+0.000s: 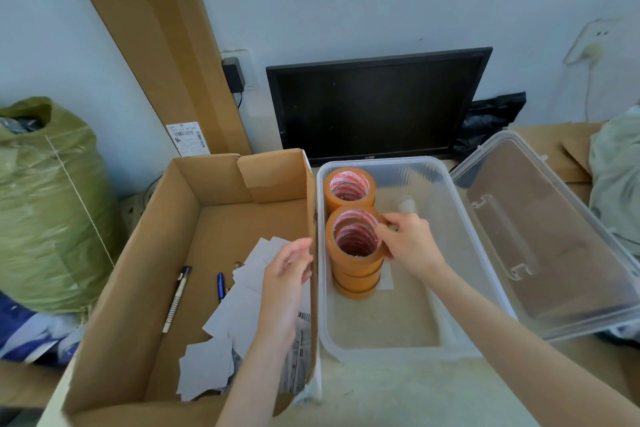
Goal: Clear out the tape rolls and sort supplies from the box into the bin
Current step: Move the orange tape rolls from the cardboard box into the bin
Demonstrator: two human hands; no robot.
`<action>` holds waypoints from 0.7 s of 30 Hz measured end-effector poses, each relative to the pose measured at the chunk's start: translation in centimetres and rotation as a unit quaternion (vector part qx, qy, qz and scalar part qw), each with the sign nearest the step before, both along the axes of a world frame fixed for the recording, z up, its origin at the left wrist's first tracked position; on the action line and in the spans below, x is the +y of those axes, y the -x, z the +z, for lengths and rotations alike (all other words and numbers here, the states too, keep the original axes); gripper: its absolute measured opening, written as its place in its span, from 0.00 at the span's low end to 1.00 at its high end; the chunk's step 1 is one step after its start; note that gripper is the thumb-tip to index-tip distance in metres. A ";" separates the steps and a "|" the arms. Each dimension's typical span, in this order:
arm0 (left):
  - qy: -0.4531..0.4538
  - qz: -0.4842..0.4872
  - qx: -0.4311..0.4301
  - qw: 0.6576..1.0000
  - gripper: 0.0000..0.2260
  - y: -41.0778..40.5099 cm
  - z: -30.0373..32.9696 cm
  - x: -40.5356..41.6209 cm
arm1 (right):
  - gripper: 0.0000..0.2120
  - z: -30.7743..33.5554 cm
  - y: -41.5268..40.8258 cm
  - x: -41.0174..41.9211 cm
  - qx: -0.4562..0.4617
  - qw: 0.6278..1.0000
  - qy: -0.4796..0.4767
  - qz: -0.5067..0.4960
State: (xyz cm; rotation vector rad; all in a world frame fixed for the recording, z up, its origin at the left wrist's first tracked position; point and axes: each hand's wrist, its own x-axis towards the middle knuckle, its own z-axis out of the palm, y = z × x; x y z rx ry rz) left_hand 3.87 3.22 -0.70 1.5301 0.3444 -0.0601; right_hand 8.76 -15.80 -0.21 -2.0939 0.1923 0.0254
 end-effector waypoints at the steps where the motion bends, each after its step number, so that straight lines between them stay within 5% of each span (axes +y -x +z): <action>1: -0.032 -0.005 -0.002 0.999 0.10 0.0 -0.2 0.0 | 0.12 -0.5 -0.2 0.0 0.010 1.000 0.007 -0.003; 7: -0.157 -0.069 0.000 0.985 0.14 0.3 -1.3 0.2 | 0.13 -2.3 -1.6 0.4 0.031 0.998 0.048 -0.020; 15: -0.188 -0.092 0.000 0.978 0.17 0.4 -1.5 0.3 | 0.13 -3.7 -1.2 0.6 -0.006 0.999 0.017 -0.047; 21: -0.194 -0.083 0.001 0.977 0.16 0.5 -1.9 0.0 | 0.45 -4.6 -1.3 -1.0 0.072 0.994 -0.035 0.073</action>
